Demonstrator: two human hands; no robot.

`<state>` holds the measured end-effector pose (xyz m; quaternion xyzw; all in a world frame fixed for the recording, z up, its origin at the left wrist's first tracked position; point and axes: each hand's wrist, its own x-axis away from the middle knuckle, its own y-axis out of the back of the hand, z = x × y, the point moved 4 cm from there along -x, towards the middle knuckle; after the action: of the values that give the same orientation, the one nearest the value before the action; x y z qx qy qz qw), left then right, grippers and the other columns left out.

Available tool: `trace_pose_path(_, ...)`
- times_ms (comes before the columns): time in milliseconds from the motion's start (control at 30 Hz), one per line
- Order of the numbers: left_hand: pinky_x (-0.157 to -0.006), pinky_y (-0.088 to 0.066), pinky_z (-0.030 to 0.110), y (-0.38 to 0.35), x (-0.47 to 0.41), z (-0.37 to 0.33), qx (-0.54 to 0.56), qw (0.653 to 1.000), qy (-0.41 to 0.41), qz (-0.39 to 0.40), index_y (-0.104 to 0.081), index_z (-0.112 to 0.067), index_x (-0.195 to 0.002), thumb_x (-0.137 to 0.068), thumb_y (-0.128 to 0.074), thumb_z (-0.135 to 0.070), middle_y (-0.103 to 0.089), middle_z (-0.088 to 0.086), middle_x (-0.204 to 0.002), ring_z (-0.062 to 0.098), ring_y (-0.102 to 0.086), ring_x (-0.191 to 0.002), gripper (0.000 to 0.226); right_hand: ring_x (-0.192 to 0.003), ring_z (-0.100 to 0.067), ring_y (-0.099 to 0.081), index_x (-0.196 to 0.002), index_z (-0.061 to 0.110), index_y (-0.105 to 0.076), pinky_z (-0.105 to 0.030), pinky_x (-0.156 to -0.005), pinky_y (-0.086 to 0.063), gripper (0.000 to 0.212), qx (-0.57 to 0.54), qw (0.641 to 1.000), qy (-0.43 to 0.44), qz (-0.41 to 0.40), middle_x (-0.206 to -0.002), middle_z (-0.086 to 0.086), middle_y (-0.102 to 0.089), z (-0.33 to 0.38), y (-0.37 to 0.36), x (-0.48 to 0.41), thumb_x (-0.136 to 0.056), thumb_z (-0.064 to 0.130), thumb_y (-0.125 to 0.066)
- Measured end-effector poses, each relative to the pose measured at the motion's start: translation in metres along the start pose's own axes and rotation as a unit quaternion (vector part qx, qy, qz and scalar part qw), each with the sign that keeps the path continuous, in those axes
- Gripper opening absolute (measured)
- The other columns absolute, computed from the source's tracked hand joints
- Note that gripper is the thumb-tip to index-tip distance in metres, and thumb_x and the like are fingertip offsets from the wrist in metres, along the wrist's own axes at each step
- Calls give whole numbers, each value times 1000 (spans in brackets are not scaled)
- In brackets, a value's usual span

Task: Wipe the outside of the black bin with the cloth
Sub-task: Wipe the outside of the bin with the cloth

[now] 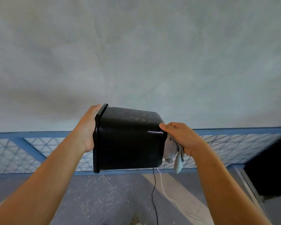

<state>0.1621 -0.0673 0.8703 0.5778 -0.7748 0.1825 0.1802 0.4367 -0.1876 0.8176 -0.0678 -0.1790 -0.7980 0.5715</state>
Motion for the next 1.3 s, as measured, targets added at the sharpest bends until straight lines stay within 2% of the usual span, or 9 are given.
trace_pose_path(100, -96, -55, 46, 1, -3, 2, -8, 1000, -12, -7, -81, -25, -104, -90, -69, -62, -80, 7, -100, 31, -73, -97, 41, -74, -24, -60, -94, 3, -67, -52, -87, -58, 51, 14, 1000, 12, 9, -78, -11, -64, -9, 4, -2, -87, 53, -77)
trace_pose_path(200, -82, -56, 40, 5, -5, 0, -26, 999, -16, 13, -78, -18, -112, -101, -63, -42, -77, 8, -96, 27, -71, -85, 30, -71, -23, -55, -84, 14, -66, -42, -76, -53, 42, 12, 1000, 20, 19, -74, -7, -58, -17, 10, -1, -84, 54, -79)
trace_pose_path(333, -62, -42, 33, 1, -5, 0, -21, 999, -6, 34, -72, -16, -75, -99, -48, -30, -57, 4, -71, 20, -56, -57, 36, -70, -21, -52, -84, 12, -60, -40, -72, -49, 43, 15, 999, 38, 27, -73, -5, -56, -30, 13, 0, -83, 49, -82)
trace_pose_path(400, -65, -46, 34, -5, -4, -1, -17, 1000, 5, 23, -72, -16, -71, -100, -44, -35, -62, 5, -65, 22, -62, -55, 44, -70, -21, -55, -87, 9, -58, -40, -72, -51, 40, 27, 998, 49, 38, -73, -5, -58, -34, 11, 0, -86, 42, -82)
trace_pose_path(533, -88, -59, 45, -16, -3, -2, -37, 999, 5, -19, -77, -17, -107, -92, -67, -46, -81, 11, -98, 34, -75, -92, 34, -72, -21, -59, -91, 10, -59, -47, -77, -56, 39, 52, 996, 58, 42, -74, -5, -62, -40, 9, 0, -86, 41, -82)
trace_pose_path(800, -73, -60, 41, -33, 0, 1, -74, 997, -10, -21, -76, -22, -110, -75, -74, -72, -82, 9, -102, 31, -77, -92, 61, -74, -25, -64, -95, 16, -60, -57, -82, -59, 67, 41, 998, 39, 32, -82, -12, -66, -35, 15, 7, -62, 69, -84)
trace_pose_path(1000, -95, -57, 63, -29, -4, 12, -39, 995, 76, -59, -76, -14, -113, -67, -65, -92, -80, 18, -106, 43, -75, -99, 91, -76, -24, -62, -111, 17, -58, -41, -74, -58, 46, -62, 997, 2, 36, -90, -15, -63, -35, 19, 12, -79, 31, -88)
trace_pose_path(1100, -99, -55, 62, -23, -6, 19, -42, 994, 78, -68, -75, -14, -120, -78, -60, -87, -81, 17, -105, 42, -76, -100, 85, -77, -29, -52, -117, 24, -55, -40, -73, -49, 40, -67, 996, 9, 51, -89, -17, -56, -39, 22, 15, -88, 4, -75)
trace_pose_path(1300, -99, -54, 60, -23, 8, 18, -12, 999, 39, -20, -74, -28, -125, -90, -57, -76, -79, 14, -119, 41, -74, -110, 62, -73, -31, -52, -106, 22, -55, -45, -68, -53, 42, -62, 996, 55, 30, -92, -20, -55, -42, 20, 24, -83, -8, -74)
